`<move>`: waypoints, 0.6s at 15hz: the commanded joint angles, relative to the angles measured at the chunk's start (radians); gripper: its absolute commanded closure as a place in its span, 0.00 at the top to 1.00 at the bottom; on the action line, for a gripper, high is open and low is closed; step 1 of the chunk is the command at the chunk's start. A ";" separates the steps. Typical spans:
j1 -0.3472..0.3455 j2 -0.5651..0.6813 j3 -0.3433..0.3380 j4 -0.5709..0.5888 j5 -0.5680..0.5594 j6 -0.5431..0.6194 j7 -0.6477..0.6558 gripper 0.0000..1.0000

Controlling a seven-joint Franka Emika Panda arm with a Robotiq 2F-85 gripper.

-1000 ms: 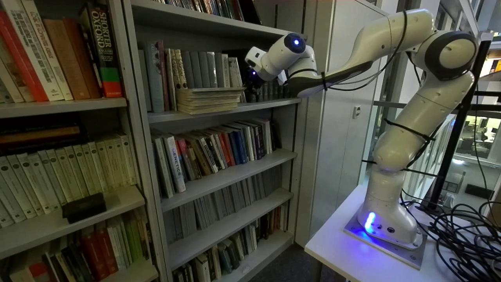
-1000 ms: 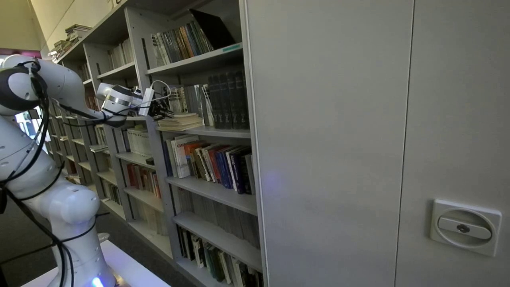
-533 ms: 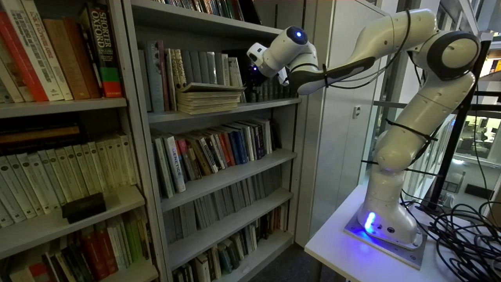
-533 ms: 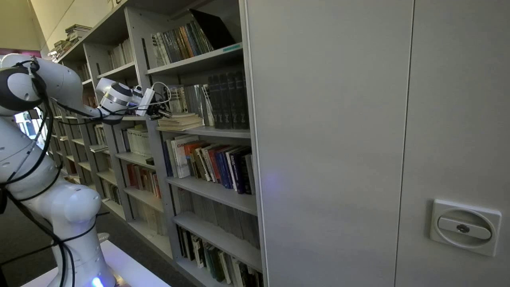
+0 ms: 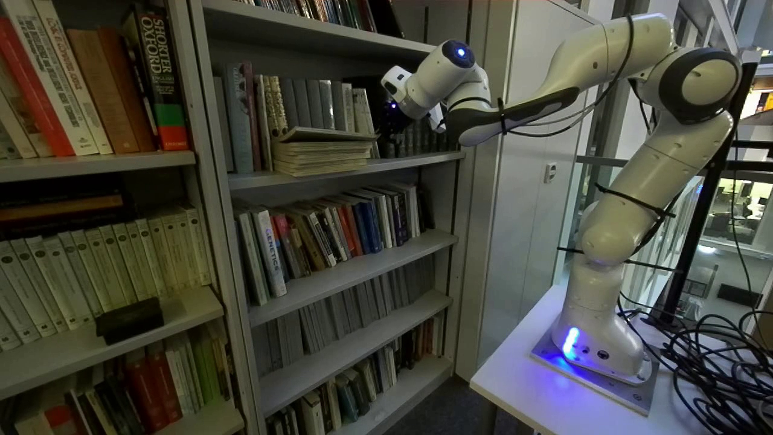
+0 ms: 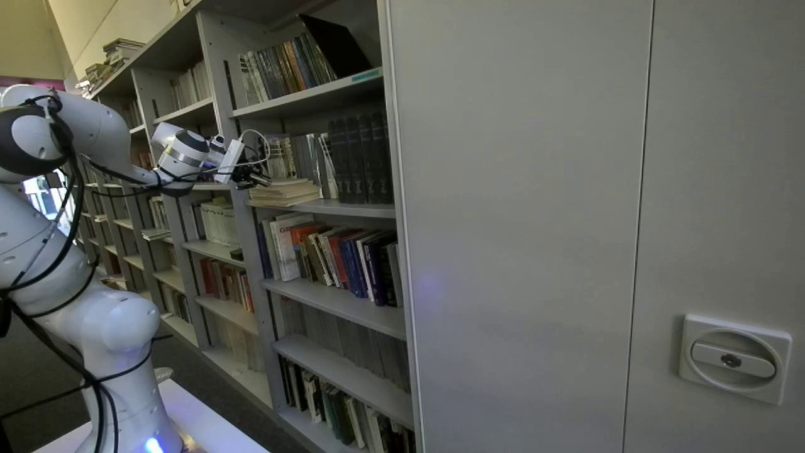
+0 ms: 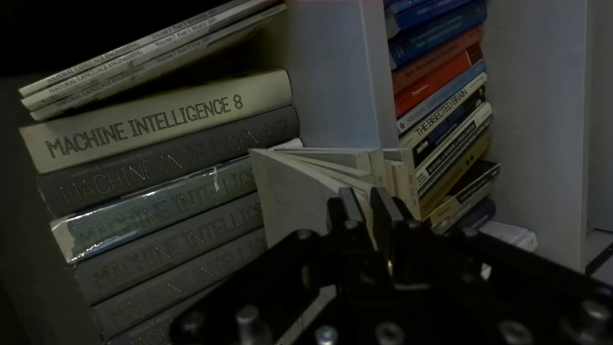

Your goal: Pick up the book on top of the pile of books on the bookshelf and then put it on top of the books that are arranged on the shelf

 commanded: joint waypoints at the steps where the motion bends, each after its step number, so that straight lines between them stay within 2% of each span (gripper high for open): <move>1: 0.011 -0.019 -0.001 0.010 0.001 -0.045 -0.021 0.03; 9: 0.012 -0.039 0.006 -0.002 -0.015 -0.071 -0.030 0.03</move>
